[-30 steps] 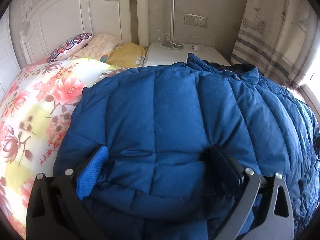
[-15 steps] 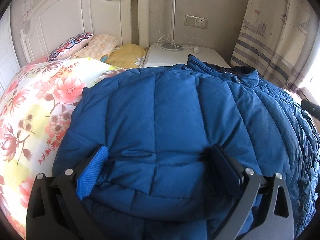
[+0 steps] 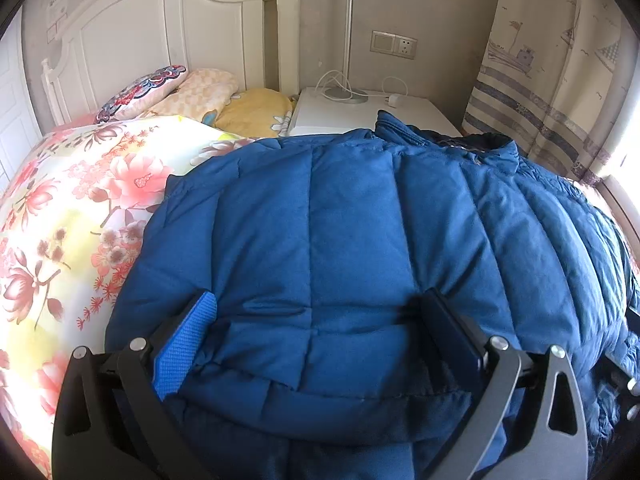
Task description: Fold large clothes
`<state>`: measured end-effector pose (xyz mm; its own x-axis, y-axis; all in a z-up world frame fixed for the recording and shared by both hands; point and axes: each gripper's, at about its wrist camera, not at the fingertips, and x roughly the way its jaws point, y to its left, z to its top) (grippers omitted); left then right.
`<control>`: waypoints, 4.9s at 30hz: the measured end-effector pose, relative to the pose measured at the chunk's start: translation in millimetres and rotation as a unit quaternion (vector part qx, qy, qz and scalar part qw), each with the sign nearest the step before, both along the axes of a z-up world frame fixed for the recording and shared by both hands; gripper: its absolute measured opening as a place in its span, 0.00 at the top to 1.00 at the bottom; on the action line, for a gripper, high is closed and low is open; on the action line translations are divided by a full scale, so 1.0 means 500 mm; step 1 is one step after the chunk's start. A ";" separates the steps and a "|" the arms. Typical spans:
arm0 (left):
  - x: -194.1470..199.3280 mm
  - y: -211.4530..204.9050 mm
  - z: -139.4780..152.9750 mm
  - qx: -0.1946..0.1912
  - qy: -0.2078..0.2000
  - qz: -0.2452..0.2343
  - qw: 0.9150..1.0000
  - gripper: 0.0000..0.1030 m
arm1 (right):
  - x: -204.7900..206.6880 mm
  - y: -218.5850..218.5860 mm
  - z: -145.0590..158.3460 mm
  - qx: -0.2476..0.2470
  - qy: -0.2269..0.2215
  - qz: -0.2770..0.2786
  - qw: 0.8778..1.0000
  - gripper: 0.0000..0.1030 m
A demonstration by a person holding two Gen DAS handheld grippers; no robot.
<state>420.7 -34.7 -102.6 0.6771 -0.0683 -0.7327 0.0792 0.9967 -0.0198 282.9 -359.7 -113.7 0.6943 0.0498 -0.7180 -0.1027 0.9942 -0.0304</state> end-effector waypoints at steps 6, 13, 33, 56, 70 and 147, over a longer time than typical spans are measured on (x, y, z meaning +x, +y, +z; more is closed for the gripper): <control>-0.070 0.015 0.048 -0.029 -0.003 -0.008 1.000 0.14 | -0.109 0.004 0.067 0.058 -0.010 0.013 0.998 0.15; -0.275 -0.027 0.036 -0.005 0.030 -0.089 0.996 0.04 | -0.172 0.006 -0.020 0.011 0.061 0.044 0.997 0.15; -0.496 0.047 0.004 0.036 0.029 -0.079 0.996 0.02 | -0.453 0.019 -0.015 0.007 0.033 0.107 0.994 0.11; -0.678 0.090 -0.026 0.056 -0.009 -0.100 0.993 0.02 | -0.616 0.028 -0.037 0.014 -0.031 0.146 0.989 0.07; -0.695 0.233 -0.041 -0.004 0.001 -0.031 0.999 0.02 | -0.641 -0.081 -0.038 0.032 -0.014 0.072 0.997 0.06; -0.889 0.444 0.268 -0.377 -0.194 -0.155 0.892 0.83 | -0.807 -0.357 -0.035 0.315 -0.002 0.084 0.945 0.91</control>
<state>-23.7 187.2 31.5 0.7333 -0.6703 -0.1140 0.4949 0.6411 -0.5866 -120.5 -538.3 -131.4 0.6409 0.5761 -0.5073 -0.2615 0.7852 0.5613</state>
